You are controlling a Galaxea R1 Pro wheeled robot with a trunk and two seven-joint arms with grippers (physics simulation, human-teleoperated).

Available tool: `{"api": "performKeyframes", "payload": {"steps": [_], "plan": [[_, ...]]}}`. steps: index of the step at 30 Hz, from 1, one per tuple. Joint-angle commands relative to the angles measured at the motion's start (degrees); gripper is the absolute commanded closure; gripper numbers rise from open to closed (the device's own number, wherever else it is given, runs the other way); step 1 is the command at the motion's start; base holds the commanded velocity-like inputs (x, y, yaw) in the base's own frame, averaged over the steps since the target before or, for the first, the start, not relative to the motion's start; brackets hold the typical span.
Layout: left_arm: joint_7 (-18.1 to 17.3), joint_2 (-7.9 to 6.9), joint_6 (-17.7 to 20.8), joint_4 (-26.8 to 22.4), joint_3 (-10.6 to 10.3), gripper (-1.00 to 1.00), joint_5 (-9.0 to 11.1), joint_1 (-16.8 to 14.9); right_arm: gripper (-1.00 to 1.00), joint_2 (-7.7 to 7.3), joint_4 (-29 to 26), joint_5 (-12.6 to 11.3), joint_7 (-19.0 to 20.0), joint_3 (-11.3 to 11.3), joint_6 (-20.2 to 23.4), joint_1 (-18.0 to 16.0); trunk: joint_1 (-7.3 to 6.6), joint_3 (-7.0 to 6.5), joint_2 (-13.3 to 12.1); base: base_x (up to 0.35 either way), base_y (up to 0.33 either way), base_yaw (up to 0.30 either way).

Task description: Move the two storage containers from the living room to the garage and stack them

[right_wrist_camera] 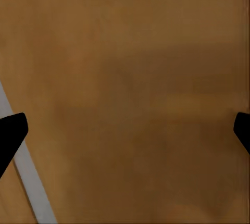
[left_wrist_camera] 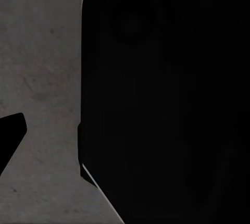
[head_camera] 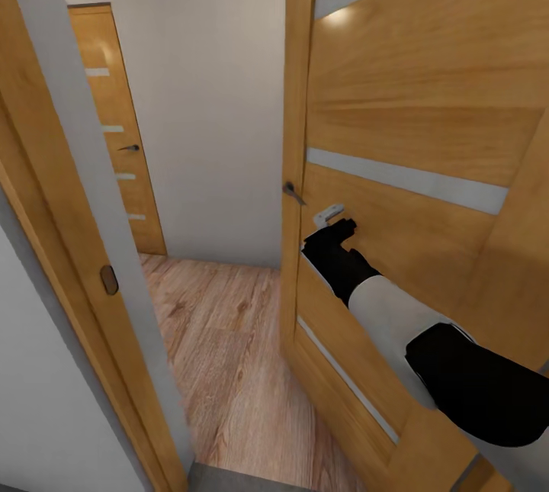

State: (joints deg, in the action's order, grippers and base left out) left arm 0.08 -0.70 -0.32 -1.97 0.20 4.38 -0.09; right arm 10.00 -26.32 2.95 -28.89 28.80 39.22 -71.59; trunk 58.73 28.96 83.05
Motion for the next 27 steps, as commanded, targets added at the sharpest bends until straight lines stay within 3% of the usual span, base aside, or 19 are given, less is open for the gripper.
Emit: {"api": "performKeyframes", "payload": {"steps": [1,6,15,20,27], "plan": [[0.0,0.0,0.0,0.0,0.0,-1.0,0.5,0.0,-1.0,0.0,0.2,1.7,-0.2,0.3,0.9,-0.2,0.0,0.05,0.0,0.0,0.0,0.0],[0.0,0.0,0.0,0.0,0.0,-1.0,0.5,0.0,-1.0,0.0,7.5,1.4,-0.2,0.2,-2.0,-3.4,0.0,0.05,0.0,0.0,0.0,0.0],[0.0,0.0,0.0,0.0,0.0,-1.0,0.5,0.0,-1.0,0.0,9.5,1.0,-0.1,0.0,-3.8,-4.3,0.0,0.05,0.0,0.0,0.0,0.0],[0.0,0.0,0.0,0.0,0.1,-1.0,0.5,0.0,-1.0,-2.35,9.5,-1.7,-0.1,0.0,-3.9,-5.0,0.0,0.05,0.0,0.0,0.0,0.0],[0.0,0.0,0.0,0.0,0.1,-1.0,0.5,0.0,-1.0,-4.61,9.5,-2.6,0.0,0.0,-3.9,-5.5,0.0,0.05,0.0,0.0,0.0,0.0]]}}
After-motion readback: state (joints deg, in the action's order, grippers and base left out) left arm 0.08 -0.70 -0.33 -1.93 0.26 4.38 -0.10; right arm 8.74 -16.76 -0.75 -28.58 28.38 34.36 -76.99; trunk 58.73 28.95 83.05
